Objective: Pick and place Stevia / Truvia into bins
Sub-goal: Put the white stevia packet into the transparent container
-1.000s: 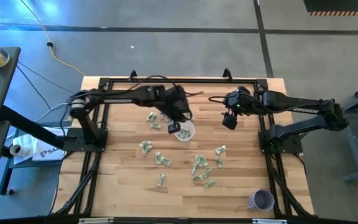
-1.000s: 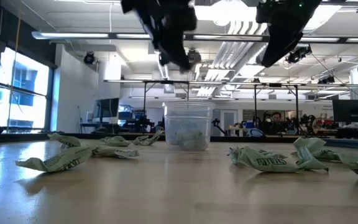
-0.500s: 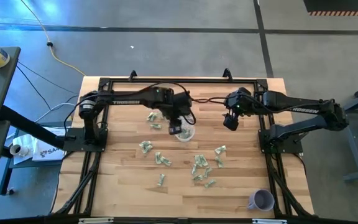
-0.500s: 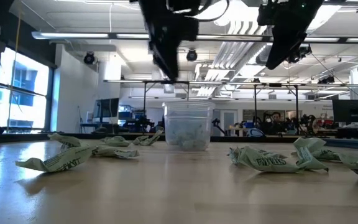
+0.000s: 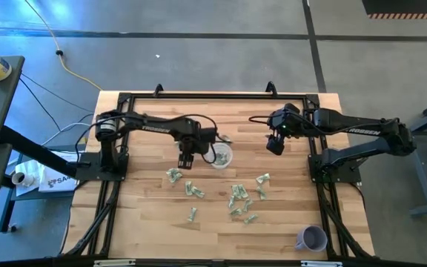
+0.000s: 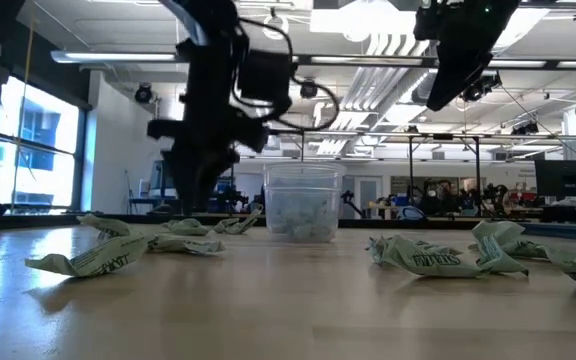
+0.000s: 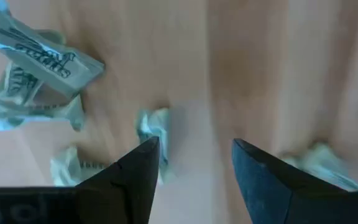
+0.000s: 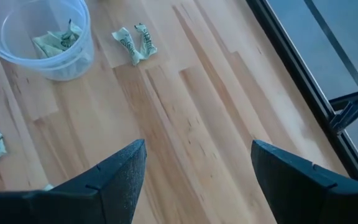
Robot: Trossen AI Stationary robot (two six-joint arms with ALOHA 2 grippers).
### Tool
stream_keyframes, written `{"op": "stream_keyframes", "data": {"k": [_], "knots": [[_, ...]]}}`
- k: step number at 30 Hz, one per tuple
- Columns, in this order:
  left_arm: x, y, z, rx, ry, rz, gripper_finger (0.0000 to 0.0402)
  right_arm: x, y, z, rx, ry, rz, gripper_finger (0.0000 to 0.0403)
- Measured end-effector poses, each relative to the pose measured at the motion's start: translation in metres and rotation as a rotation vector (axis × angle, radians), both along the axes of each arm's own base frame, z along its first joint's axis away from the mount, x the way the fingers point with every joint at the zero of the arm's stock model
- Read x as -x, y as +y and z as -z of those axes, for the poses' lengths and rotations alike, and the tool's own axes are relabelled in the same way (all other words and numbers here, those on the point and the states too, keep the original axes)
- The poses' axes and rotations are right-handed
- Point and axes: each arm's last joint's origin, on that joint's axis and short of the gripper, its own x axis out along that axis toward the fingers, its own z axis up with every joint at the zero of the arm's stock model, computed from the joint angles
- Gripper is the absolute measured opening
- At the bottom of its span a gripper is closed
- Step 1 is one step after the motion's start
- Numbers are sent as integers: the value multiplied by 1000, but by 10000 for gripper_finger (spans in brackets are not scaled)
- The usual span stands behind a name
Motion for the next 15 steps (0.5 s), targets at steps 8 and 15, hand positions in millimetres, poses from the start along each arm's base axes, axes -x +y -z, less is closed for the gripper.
{"op": "stream_keyframes", "data": {"k": [8, 15], "knots": [[9, 21, 26, -88, -46, -56, 229, -1, 0, 0, -20, -28, 46, 281], [16, 32, 21, -83, 17, -100, 229, -1, 0, 0, -31, -39, 74, 281]]}}
